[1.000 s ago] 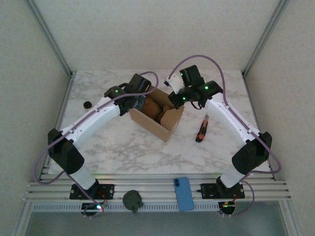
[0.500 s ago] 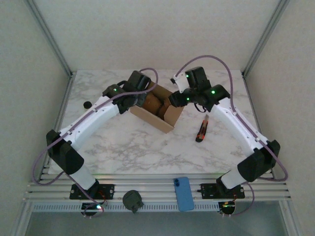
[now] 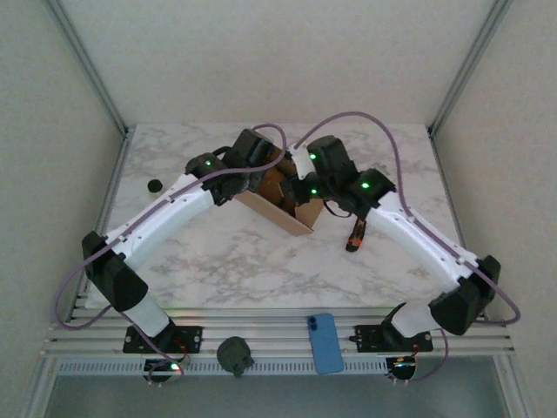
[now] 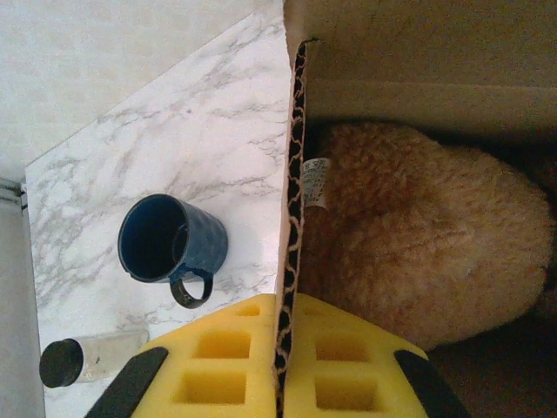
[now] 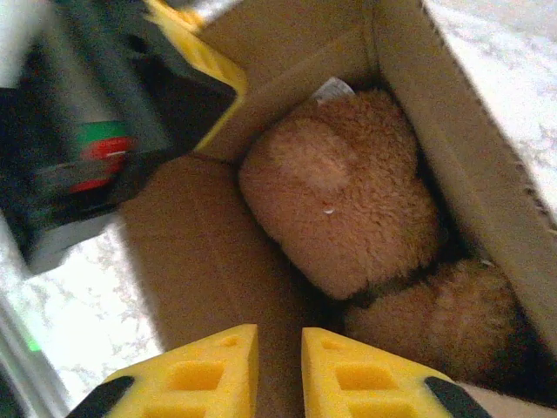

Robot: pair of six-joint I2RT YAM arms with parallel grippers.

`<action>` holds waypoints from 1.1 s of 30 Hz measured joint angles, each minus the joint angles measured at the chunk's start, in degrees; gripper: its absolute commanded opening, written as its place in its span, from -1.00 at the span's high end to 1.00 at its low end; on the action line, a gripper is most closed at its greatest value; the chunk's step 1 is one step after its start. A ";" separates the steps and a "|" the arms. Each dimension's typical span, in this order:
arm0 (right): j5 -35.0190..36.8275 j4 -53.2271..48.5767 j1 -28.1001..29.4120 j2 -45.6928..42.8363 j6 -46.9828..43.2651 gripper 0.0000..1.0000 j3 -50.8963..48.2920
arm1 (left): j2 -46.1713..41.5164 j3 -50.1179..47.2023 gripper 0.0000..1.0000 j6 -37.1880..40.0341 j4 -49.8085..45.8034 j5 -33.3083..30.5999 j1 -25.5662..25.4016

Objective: Unpack the express box

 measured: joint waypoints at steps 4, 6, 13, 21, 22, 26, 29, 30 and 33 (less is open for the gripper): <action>2.36 3.26 0.46 6.05 2.10 0.26 -0.22 | -0.15 0.00 1.00 -0.20 0.02 -0.37 -0.39; 3.10 4.87 0.46 8.59 4.48 0.19 -0.22 | -0.46 -0.02 1.00 -0.39 0.00 -0.35 -0.50; 5.44 16.52 0.50 9.05 18.88 0.11 -4.61 | -2.91 -0.46 1.00 -1.36 0.26 0.39 -0.61; 4.85 25.07 0.48 7.23 33.99 -0.03 -8.57 | -3.85 -2.05 1.00 -2.03 1.53 1.64 -0.61; 4.24 25.73 0.48 7.26 35.58 -0.04 -8.57 | -3.85 -2.27 1.00 -2.16 1.66 1.79 -0.61; 2.51 27.80 0.44 7.30 40.28 -0.06 -8.57 | -3.85 -2.45 1.00 -2.43 1.92 2.23 -0.61; 2.10 28.11 0.44 7.91 42.75 -0.07 -8.33 | -3.85 -2.56 1.00 -2.58 2.21 2.43 -0.61; 2.16 28.00 0.44 8.28 43.39 -0.07 -8.15 | -3.85 -2.60 1.00 -2.60 2.21 2.45 -0.61; 2.34 27.26 0.31 9.29 44.92 -0.07 -7.43 | -3.85 -2.64 1.00 -2.60 2.21 2.45 -0.61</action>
